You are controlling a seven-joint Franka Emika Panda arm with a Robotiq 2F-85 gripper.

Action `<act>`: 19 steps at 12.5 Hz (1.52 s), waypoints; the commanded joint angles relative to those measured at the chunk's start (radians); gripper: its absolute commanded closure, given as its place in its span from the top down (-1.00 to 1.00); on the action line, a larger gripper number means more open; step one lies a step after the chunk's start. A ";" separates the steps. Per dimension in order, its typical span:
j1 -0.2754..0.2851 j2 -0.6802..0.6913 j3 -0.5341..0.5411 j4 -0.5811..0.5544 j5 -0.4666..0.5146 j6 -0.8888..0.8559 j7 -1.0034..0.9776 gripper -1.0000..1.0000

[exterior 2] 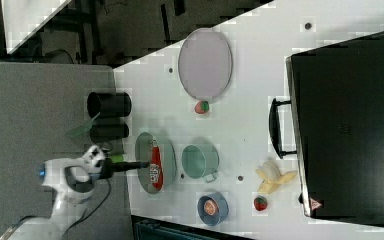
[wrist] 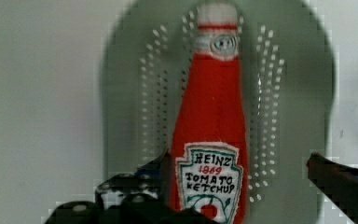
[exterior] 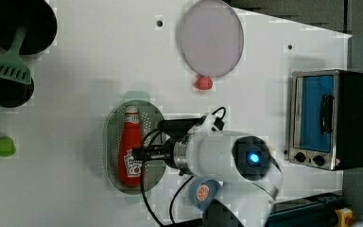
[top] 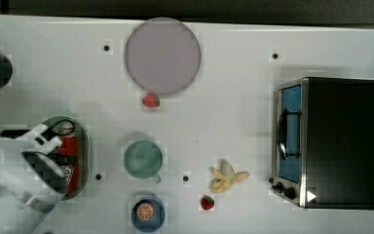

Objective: Pick ketchup from strainer and place it on the table

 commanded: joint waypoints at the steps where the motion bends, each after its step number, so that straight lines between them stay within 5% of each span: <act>1: 0.008 0.060 0.003 0.006 -0.072 0.078 0.147 1.00; 5: 0.036 0.168 -0.036 0.011 -0.243 0.153 0.269 1.00; 8: 0.056 0.222 -0.049 0.021 -0.278 0.211 0.332 1.00; 9: 0.062 0.231 -0.056 0.023 -0.279 0.208 0.332 0.91; 12: 0.074 0.227 -0.067 0.026 -0.294 0.207 0.332 0.20; 13: 0.072 0.215 -0.062 0.024 -0.292 0.203 0.332 0.13; 16: 0.021 0.128 0.011 0.006 -0.219 0.196 0.332 0.13; 19: -0.080 0.030 0.156 0.017 -0.003 0.107 0.300 0.13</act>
